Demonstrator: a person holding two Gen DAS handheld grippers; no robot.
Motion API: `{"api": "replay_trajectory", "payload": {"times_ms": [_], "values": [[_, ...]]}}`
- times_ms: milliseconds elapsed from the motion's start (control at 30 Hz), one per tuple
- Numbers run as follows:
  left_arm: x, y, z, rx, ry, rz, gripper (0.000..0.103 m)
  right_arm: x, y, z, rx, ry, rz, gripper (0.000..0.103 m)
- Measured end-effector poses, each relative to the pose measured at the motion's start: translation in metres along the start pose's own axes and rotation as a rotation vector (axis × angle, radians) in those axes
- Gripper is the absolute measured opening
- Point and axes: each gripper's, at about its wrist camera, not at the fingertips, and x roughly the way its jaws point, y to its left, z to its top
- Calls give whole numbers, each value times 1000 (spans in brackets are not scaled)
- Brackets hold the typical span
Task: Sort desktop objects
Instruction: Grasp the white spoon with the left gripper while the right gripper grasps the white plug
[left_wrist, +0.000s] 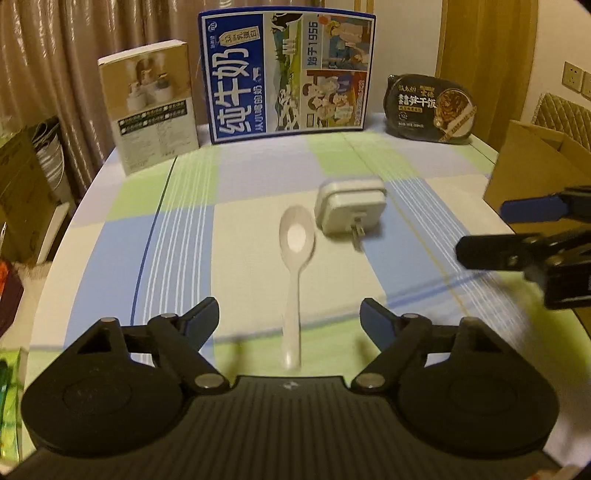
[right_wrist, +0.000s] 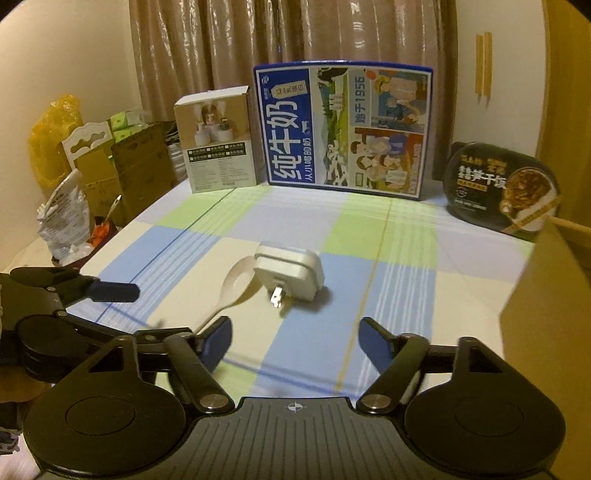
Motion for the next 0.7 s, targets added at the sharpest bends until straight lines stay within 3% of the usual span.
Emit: {"api": "replay_trajectory", "payload": {"times_ms": [300,700], "values": [[38,10,15,36,-49,-8,75,52,-6,16,68,0,15,64],[59,13,5,52,-32,-2,75,97,4,26,72,6,0,64]]}}
